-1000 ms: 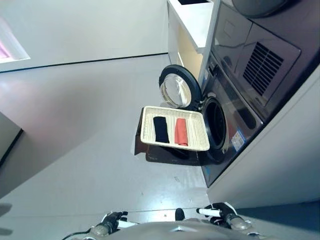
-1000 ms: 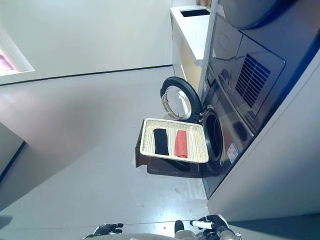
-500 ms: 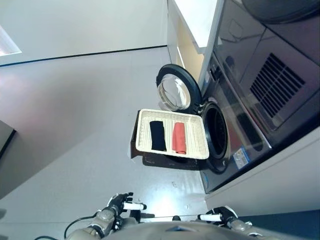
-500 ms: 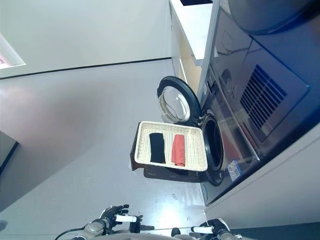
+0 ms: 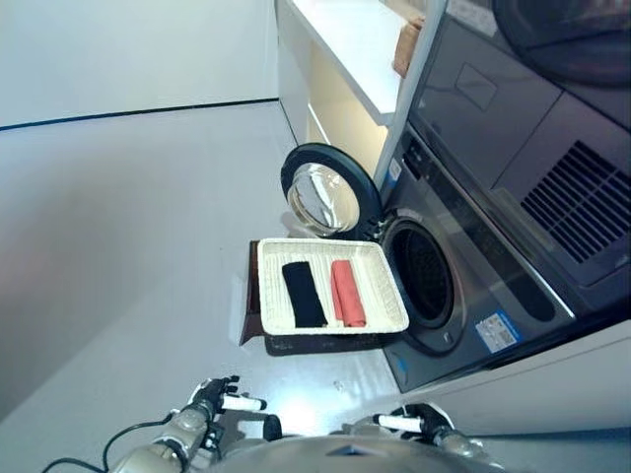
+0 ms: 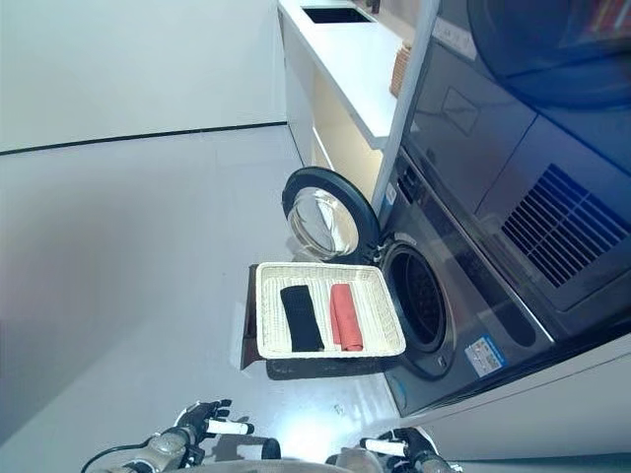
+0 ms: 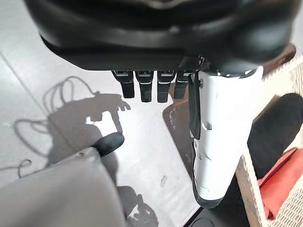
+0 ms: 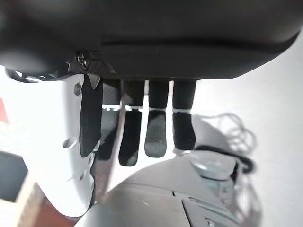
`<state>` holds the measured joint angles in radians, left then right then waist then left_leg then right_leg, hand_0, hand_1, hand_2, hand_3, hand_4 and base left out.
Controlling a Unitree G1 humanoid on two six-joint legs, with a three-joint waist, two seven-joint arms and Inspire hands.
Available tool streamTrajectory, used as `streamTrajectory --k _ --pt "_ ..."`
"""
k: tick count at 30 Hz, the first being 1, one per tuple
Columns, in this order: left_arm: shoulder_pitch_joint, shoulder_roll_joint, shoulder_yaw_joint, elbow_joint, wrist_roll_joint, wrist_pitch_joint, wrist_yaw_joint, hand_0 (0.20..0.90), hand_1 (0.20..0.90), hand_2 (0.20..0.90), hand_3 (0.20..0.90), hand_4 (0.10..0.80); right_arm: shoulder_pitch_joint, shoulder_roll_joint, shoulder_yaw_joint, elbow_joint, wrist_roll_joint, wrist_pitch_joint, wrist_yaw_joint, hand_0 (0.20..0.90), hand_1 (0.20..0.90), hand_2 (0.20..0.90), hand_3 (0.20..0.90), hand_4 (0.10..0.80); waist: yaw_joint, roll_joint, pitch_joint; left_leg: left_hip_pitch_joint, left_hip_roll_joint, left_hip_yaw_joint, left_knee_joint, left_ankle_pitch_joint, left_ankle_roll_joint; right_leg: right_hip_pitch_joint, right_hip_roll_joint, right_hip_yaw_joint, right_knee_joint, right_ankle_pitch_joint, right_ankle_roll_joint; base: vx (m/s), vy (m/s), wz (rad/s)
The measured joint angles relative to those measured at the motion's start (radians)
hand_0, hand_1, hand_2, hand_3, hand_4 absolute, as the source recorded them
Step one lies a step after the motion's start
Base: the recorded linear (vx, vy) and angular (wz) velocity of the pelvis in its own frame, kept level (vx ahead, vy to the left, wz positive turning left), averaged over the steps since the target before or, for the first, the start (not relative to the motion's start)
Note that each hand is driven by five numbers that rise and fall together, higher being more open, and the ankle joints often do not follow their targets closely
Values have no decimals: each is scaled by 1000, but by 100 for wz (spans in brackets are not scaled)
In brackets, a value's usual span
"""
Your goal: Pick up the clothes and place them into the washing machine
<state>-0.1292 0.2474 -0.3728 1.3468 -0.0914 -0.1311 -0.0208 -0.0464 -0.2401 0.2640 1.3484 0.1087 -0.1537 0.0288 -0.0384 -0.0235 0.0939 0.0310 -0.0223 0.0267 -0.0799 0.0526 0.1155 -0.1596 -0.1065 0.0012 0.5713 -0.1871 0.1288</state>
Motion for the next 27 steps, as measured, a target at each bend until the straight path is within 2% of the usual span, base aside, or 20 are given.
streamTrajectory --k 2,3,4,6,7,8,10,15,16,17,19,20,21,23,24,26,27 --pt "27 2 2 5 1 1 -1 900 900 900 900 800 0 2 0 -4 -2 2 -2 900 900 900 900 800 4 6 -4 7 10 12 -1 -16 -4 -23 -13 -126 -164 2 -12 249 -44 -17" --pt "40 0 9 33 3 2 -2 900 900 900 900 800 -4 3 -1 -3 -2 2 -3 900 900 900 900 800 -1 3 -6 8 10 21 -5 -23 -10 -24 -12 -165 -295 30 -8 205 -52 -21" --pt "54 2 9 44 7 6 -2 900 900 900 900 800 4 3 -3 -9 0 2 -3 900 900 900 900 800 -3 -4 -5 14 6 28 -5 -30 -16 -33 -12 -181 -367 72 -10 196 -53 -12" --pt "77 1 10 62 16 16 -5 900 900 900 900 800 14 6 -3 -12 0 2 -3 900 900 900 900 800 -11 -14 -25 13 6 16 -5 -42 -33 -26 2 -163 -448 198 -18 188 -72 6" --pt "84 1 15 60 16 15 -5 900 900 900 900 800 18 6 -2 -13 0 3 -3 900 900 900 900 800 -8 -13 -29 17 10 2 -4 -46 -45 0 19 -143 -486 255 -45 244 -134 28" --pt "83 -9 17 58 18 14 -5 900 900 900 900 800 33 1 -14 -15 -1 4 -3 900 900 900 900 800 -5 2 -34 26 24 -6 0 -42 -68 35 36 -157 -530 274 -79 189 -111 20" --pt "88 -21 19 57 18 14 -4 900 900 900 900 800 39 -10 -18 -16 -6 21 -2 900 900 900 900 800 2 22 -46 48 45 -6 1 -53 -86 85 60 -167 -585 288 -96 151 -89 8" --pt "64 -36 -1 48 18 13 -6 900 900 900 900 800 44 -25 -22 -29 -10 22 -1 900 900 900 900 800 -4 40 -64 42 68 -6 44 -79 -117 127 90 -170 -645 287 -105 116 -113 2" --pt "52 -34 -1 46 18 13 -5 900 900 900 900 800 39 -23 -21 -28 -9 23 1 900 900 900 900 800 -5 31 -60 17 62 -8 102 -90 -132 136 88 -150 -648 278 -120 63 -152 16" --pt "36 -33 1 46 17 12 -3 900 900 900 900 800 40 -21 -21 -27 -7 24 8 900 900 900 900 800 -7 14 -53 -20 55 -7 194 -108 -173 129 80 -132 -634 262 -140 73 -186 16" --pt "16 -19 7 37 10 7 -2 900 900 900 900 800 47 -14 -18 -25 -4 24 17 900 900 900 900 800 13 -27 -40 -124 32 -12 427 -89 -233 137 76 -100 -616 244 -159 61 -101 -11" --pt "-3 -14 8 37 -2 5 -1 900 900 900 900 800 51 -14 -18 -25 0 23 15 900 900 900 900 800 21 -41 -33 -184 23 -41 540 -65 -259 138 64 -84 -611 247 -165 85 -10 -45" --pt "-4 -15 11 33 -6 -2 1 900 900 900 900 800 50 -19 -14 -17 1 25 15 900 900 900 900 800 42 -43 -33 -202 15 -68 594 -55 -268 144 63 -64 -611 246 -176 137 -5 -58" --pt "-3 -19 18 30 -12 -9 5 900 900 900 900 800 50 -27 21 -14 0 24 10 900 900 900 900 800 54 -43 -35 -213 -8 -91 598 -75 -242 146 63 -38 -620 243 -183 228 37 -63" --pt "-2 -18 24 30 -22 -10 5 900 900 900 900 800 42 -28 27 -12 0 24 11 900 900 900 900 800 57 -48 -36 -210 -25 -102 529 -87 -224 132 61 -16 -625 241 -181 242 41 -66" --pt "15 -21 54 31 -49 -11 8 900 900 900 900 800 24 -26 50 1 0 23 11 900 900 900 900 800 73 -54 -37 -151 -73 -177 249 -86 -203 109 69 60 -660 206 -138 203 63 -99" --pt "14 -29 60 27 -63 -9 16 900 900 900 900 800 6 -34 49 0 0 22 11 900 900 900 900 800 81 -21 -23 -142 -52 -197 157 -69 -198 97 109 63 -619 208 -137 212 107 -89"
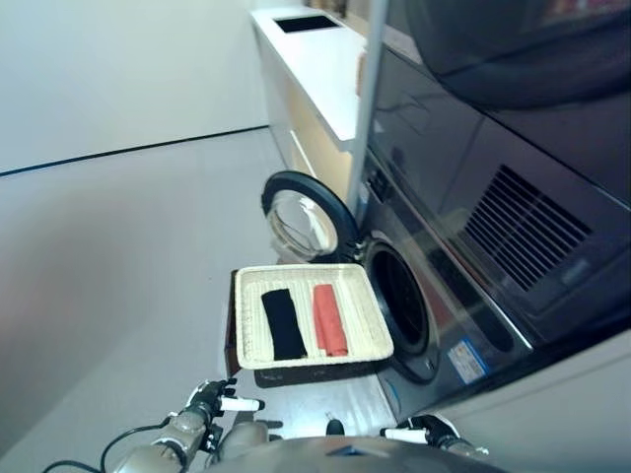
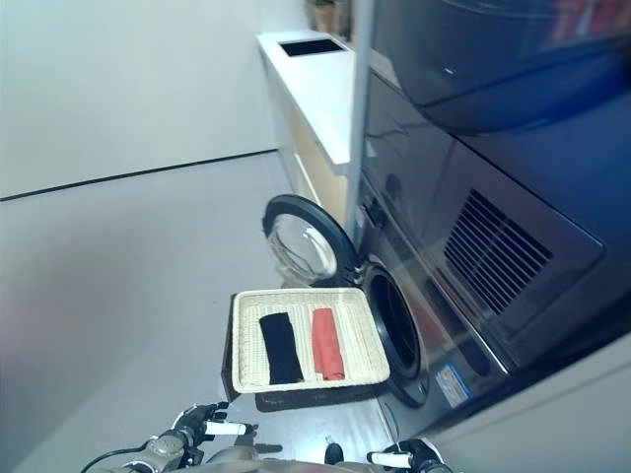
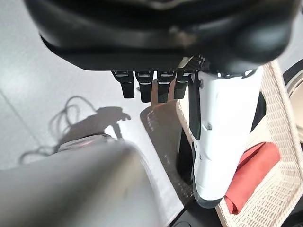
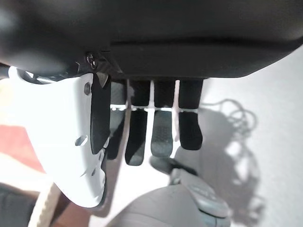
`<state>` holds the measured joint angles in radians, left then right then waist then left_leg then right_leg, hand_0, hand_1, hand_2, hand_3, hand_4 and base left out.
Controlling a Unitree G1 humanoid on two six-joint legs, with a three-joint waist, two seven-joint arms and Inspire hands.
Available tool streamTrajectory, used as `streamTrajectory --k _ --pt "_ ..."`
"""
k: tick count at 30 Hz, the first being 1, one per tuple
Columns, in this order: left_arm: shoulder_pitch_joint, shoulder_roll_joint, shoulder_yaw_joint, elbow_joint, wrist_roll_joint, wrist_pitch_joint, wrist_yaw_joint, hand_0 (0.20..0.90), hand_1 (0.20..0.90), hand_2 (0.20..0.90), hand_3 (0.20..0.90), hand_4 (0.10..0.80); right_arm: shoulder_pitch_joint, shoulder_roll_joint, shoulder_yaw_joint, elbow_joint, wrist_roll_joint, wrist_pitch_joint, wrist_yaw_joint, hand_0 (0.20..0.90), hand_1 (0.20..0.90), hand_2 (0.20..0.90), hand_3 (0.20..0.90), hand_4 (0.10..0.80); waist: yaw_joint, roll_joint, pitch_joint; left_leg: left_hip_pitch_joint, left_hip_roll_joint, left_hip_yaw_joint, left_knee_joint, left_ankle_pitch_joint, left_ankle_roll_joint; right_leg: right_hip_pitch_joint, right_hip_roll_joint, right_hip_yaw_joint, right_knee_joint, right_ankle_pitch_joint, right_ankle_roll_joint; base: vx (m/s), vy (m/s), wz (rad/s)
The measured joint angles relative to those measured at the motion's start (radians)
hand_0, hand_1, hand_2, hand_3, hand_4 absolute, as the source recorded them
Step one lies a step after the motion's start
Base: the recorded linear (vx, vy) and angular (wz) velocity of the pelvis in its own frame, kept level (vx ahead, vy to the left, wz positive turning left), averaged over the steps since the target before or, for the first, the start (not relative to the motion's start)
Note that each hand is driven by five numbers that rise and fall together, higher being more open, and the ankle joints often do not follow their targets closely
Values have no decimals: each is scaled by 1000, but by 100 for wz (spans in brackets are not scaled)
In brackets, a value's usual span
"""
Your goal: Pick up the clothes and place them into the washing machine
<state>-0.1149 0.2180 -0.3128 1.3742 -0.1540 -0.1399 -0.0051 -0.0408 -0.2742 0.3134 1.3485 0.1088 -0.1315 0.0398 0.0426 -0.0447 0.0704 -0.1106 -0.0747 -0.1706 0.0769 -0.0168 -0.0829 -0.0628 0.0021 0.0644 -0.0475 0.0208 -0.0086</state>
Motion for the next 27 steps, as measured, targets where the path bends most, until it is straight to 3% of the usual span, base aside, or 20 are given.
streamTrajectory --k 1,2,3,6,7,8,12,13,15,16,17,19,22,27 --pt "4 2 6 -4 -9 0 4 900 900 900 900 800 11 2 -1 -3 0 2 3 900 900 900 900 800 -8 10 3 28 7 -21 -70 10 7 21 14 13 -40 107 -46 129 70 -79" --pt "8 -16 8 2 -21 5 6 900 900 900 900 800 21 -4 -5 3 -1 3 0 900 900 900 900 800 -4 36 7 53 26 -67 -114 24 35 19 57 41 -38 103 -43 148 117 -73" --pt "10 -11 11 -2 -28 1 6 900 900 900 900 800 25 3 -8 2 0 1 0 900 900 900 900 800 6 35 3 58 22 -69 -112 32 47 13 61 70 -37 102 -42 198 164 -91" --pt "19 -6 14 -3 -28 3 8 900 900 900 900 800 34 3 -6 -17 -1 0 0 900 900 900 900 800 -2 33 3 74 17 -5 -121 36 75 -1 54 115 -40 83 -20 150 144 -79" --pt "30 -11 14 -11 -28 0 9 900 900 900 900 800 36 1 -5 -17 -1 0 0 900 900 900 900 800 -3 54 -7 75 23 16 -134 56 138 -1 55 97 -30 66 -12 113 164 -105" --pt "39 -8 14 -15 -27 0 8 900 900 900 900 800 40 6 -12 -17 1 1 0 900 900 900 900 800 -5 59 -7 89 26 49 -145 80 162 -17 45 74 9 68 -9 79 152 -86" --pt "70 1 -27 -34 -14 0 10 900 900 900 900 800 54 9 -41 -21 5 -2 -1 900 900 900 900 800 -18 51 -34 100 13 154 -144 79 172 -113 23 57 120 57 33 -10 104 -73" --pt "71 1 -41 -34 -14 0 11 900 900 900 900 800 41 2 -50 -27 4 -1 -1 900 900 900 900 800 -11 52 -37 91 27 183 -146 73 176 -122 16 35 107 33 32 -54 49 -90" --pt "67 -1 -48 -35 -15 -1 14 900 900 900 900 800 19 4 -48 -25 -1 1 1 900 900 900 900 800 23 86 -39 85 76 280 -155 77 182 -154 -38 -207 176 -26 21 3 67 -122" --pt "70 3 -35 -31 -15 1 17 900 900 900 900 800 13 8 -50 -28 -5 0 -10 900 900 900 900 800 28 88 -36 88 90 309 -148 65 178 -157 -70 -254 257 -49 36 72 25 -102" --pt "75 8 -26 -29 -14 2 17 900 900 900 900 800 21 8 -49 -29 -6 -1 -7 900 900 900 900 800 23 76 -39 96 88 313 -150 52 178 -146 -88 -260 283 -63 56 102 -33 -71" --pt "72 32 -10 -15 -13 3 19 900 900 900 900 800 37 23 -49 -28 -14 -1 5 900 900 900 900 800 21 24 -37 124 67 316 -151 47 155 -64 -119 -213 216 -73 95 91 -67 -27" --pt "69 26 -3 -3 -11 1 16 900 900 900 900 800 74 15 -72 -4 -18 1 2 900 900 900 900 800 12 36 -44 136 85 259 -145 42 131 5 -81 -213 106 -28 79 52 -82 -7" --pt "62 14 -3 -9 -11 1 15 900 900 900 900 800 87 8 -71 -2 -20 2 4 900 900 900 900 800 -1 49 -47 117 95 205 -125 38 114 62 -63 -233 10 10 63 32 -101 25"
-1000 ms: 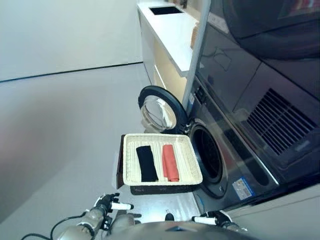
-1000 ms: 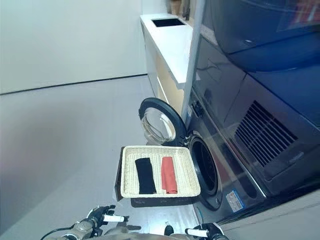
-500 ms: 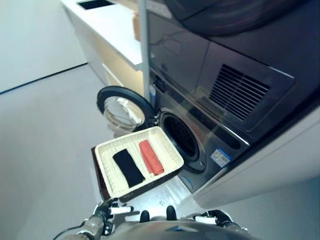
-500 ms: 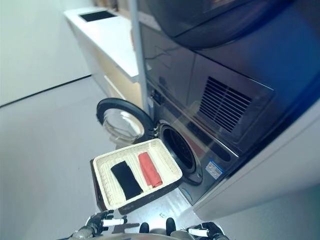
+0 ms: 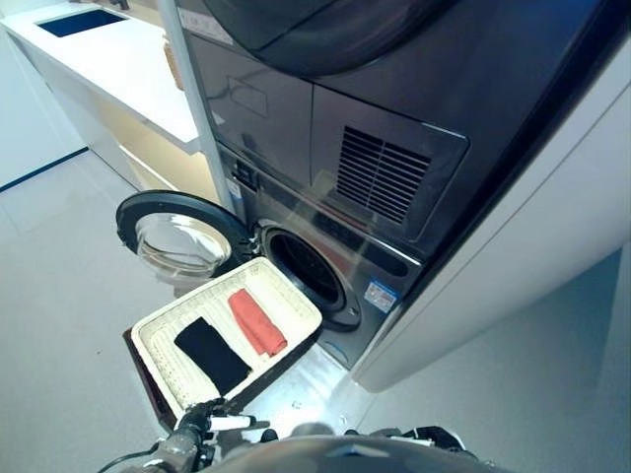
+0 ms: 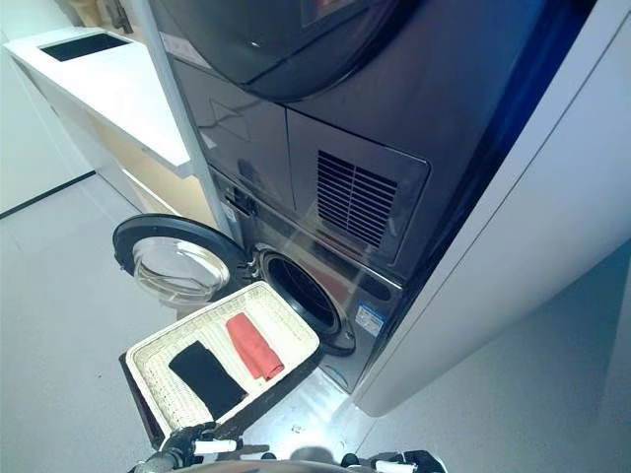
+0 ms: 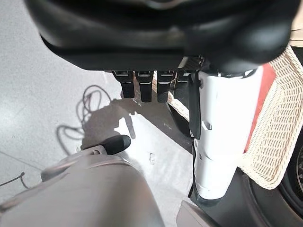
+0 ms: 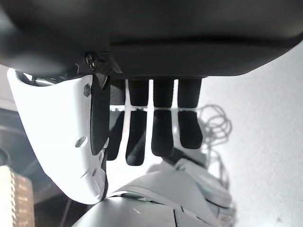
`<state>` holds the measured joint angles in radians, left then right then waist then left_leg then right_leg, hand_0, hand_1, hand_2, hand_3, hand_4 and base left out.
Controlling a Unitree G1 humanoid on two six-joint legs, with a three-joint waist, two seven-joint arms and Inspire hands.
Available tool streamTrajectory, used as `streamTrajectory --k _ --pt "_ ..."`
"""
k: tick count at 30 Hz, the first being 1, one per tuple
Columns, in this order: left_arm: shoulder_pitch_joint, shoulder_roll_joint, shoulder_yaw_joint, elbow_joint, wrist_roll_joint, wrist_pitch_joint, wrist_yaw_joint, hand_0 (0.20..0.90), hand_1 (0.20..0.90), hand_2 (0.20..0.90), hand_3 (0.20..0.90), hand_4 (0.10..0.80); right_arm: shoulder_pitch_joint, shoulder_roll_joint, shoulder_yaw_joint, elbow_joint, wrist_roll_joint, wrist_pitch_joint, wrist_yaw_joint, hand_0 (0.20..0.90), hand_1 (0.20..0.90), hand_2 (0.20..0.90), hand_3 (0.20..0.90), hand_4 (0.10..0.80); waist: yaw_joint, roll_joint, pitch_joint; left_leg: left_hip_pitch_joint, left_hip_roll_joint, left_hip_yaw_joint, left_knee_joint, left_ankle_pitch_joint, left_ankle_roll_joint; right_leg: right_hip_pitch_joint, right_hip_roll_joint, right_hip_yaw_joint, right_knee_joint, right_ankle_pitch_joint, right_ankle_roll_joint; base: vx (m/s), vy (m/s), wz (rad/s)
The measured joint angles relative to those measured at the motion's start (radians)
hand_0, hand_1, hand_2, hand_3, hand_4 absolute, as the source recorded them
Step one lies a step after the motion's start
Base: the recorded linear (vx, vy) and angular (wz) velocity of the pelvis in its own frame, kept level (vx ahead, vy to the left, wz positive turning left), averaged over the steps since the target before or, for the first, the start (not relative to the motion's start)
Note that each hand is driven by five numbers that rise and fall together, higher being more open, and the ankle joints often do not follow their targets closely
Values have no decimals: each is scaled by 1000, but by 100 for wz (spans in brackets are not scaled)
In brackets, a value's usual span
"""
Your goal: Pick up the clothes and place them into the washing machine
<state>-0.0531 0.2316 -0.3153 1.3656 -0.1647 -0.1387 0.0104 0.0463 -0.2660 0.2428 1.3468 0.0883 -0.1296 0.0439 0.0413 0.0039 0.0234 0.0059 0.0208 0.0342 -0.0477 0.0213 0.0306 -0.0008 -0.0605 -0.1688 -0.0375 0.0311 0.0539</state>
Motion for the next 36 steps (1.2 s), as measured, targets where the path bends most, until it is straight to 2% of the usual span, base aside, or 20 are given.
streamTrajectory --k 5,9,12,14,15,19,20,23,25,29,31,34,36 --pt "21 -15 -12 0 36 2 -4 900 900 900 900 800 -9 -7 8 -11 0 0 3 900 900 900 900 800 3 28 -10 0 2 -32 -4 4 -11 29 11 -11 -42 5 -1 13 -69 18" --pt "24 -14 -23 -1 91 4 6 900 900 900 900 800 -5 -9 13 -43 -1 -1 3 900 900 900 900 800 -1 40 -9 2 2 -29 -7 4 -12 26 13 -6 -44 5 -1 6 -8 -1" --pt "8 2 -92 -10 187 7 35 900 900 900 900 800 -2 -13 12 -57 -1 -1 2 900 900 900 900 800 -5 42 -8 2 1 -17 -10 2 -14 17 14 25 -41 5 -1 15 25 -15" --pt "7 35 -123 -59 315 3 67 900 900 900 900 800 23 -28 11 -84 -4 -5 2 900 900 900 900 800 -9 43 -7 4 1 0 -19 2 -13 5 14 44 -37 6 -1 36 34 -22" --pt "6 65 -166 -86 387 1 94 900 900 900 900 800 39 -33 -1 -104 -13 -7 -1 900 900 900 900 800 -17 42 -7 5 2 4 -22 2 -13 4 14 47 -37 6 -1 38 15 -10" --pt "-35 182 -245 -111 615 1 145 900 900 900 900 800 67 -68 -19 -108 -36 -23 -1 900 900 900 900 800 -38 40 -3 2 2 17 -31 3 -12 -7 16 61 -38 11 -4 18 25 -11" --pt "-54 228 -252 -111 679 5 161 900 900 900 900 800 75 -85 -21 -105 -43 -23 -2 900 900 900 900 800 -53 39 -1 1 2 17 -31 3 -12 -10 16 64 -41 11 -4 -66 18 -7" --pt "-98 307 -261 -125 790 9 201 900 900 900 900 800 78 -110 -19 -104 -42 -27 -3 900 900 900 900 800 -56 31 8 -30 4 17 -23 2 -12 -45 16 67 -29 11 -4 -256 4 -4" --pt "-197 397 -284 -165 877 28 249 900 900 900 900 800 56 -123 -18 -114 -40 -43 -8 900 900 900 900 800 -55 24 61 -133 -1 13 34 5 -11 -152 20 68 45 12 -12 -437 -7 -1" --pt "-378 538 -325 -182 963 67 305 900 900 900 900 800 -33 -120 -13 -134 -13 -57 -11 900 900 900 900 800 -59 -21 162 -290 -1 6 135 5 -12 -327 9 66 184 -8 -23 -227 5 1" --pt "-440 600 -358 -202 995 67 322 900 900 900 900 800 -51 -119 -9 -146 12 -69 -18 900 900 900 900 800 -61 -45 191 -337 -3 7 154 3 -23 -397 1 69 249 -36 -19 -134 17 3" --pt "-514 667 -429 -240 1030 67 327 900 900 900 900 800 -74 -119 -8 -156 48 -69 -24 900 900 900 900 800 -67 -70 224 -419 -10 5 197 4 -27 -498 -12 73 330 -60 -33 -111 7 6" --pt "-549 675 -473 -237 1048 67 329 900 900 900 900 800 -86 -120 4 -166 60 -69 -26 900 900 900 900 800 -80 -75 249 -459 -9 -2 227 1 -27 -531 -13 72 353 -60 -32 -61 -7 6"
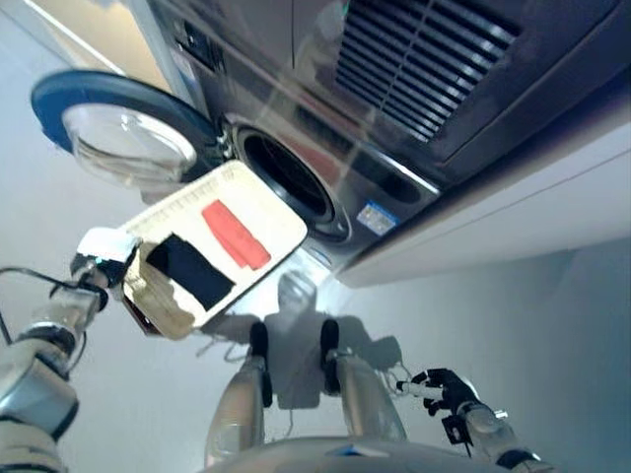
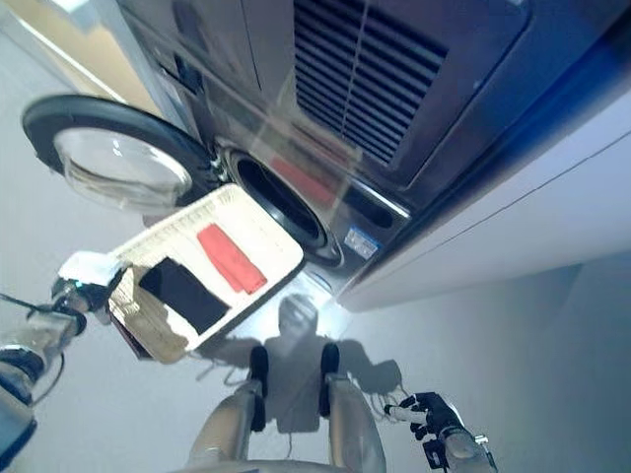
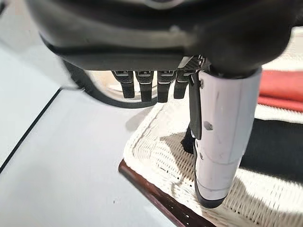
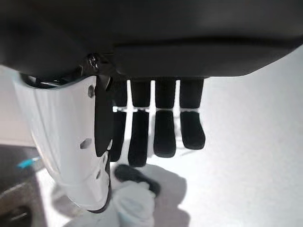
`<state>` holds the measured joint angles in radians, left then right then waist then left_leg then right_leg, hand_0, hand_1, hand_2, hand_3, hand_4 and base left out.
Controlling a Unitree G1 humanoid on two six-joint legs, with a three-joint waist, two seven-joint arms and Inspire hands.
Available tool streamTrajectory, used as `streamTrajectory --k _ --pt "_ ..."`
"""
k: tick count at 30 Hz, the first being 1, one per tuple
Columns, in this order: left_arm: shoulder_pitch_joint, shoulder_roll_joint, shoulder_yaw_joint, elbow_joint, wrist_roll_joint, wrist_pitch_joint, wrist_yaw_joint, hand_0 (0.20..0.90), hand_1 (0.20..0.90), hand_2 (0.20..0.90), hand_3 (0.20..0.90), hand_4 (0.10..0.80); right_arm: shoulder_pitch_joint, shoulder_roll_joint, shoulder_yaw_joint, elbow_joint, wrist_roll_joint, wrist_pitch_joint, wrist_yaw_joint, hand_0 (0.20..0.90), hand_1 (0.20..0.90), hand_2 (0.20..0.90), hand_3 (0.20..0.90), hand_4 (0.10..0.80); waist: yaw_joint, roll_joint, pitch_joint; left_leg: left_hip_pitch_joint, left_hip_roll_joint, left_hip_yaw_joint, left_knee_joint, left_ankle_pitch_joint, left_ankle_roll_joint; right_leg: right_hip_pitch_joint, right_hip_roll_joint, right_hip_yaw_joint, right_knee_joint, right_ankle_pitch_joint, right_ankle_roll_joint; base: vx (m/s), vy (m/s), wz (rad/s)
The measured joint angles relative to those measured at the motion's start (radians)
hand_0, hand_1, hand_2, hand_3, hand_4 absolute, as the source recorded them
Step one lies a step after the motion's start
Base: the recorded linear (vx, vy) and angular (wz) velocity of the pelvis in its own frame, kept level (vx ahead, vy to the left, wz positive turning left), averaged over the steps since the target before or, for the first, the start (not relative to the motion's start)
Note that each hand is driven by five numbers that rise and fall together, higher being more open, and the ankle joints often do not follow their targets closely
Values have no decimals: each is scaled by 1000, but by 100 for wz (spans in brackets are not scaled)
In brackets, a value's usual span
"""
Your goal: Pick up the clothes and place them into the washing machine
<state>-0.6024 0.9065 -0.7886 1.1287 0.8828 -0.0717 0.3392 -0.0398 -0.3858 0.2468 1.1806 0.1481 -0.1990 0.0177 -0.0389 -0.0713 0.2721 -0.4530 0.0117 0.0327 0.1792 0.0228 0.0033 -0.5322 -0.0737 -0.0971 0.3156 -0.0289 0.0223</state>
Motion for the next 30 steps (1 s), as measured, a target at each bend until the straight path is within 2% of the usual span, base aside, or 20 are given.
streamTrajectory --k 7,16,30 --pt "-84 0 -98 -2 17 -1 18 900 900 900 900 800 -53 13 37 -30 30 -20 -9 900 900 900 900 800 -15 -27 48 -98 11 -9 87 -18 4 -76 10 -3 48 -1 -9 -56 6 2" --pt "-163 -6 -173 -2 37 1 34 900 900 900 900 800 -98 16 44 -48 52 -41 -44 900 900 900 900 800 -30 -31 63 -178 8 -9 159 -47 13 -140 3 0 85 -2 -11 -50 32 -1" --pt "-199 -22 -197 -2 47 3 37 900 900 900 900 800 -106 15 67 -71 57 -43 -61 900 900 900 900 800 -34 -37 89 -239 8 -3 206 -59 13 -200 2 11 113 -8 -5 -25 19 -1"
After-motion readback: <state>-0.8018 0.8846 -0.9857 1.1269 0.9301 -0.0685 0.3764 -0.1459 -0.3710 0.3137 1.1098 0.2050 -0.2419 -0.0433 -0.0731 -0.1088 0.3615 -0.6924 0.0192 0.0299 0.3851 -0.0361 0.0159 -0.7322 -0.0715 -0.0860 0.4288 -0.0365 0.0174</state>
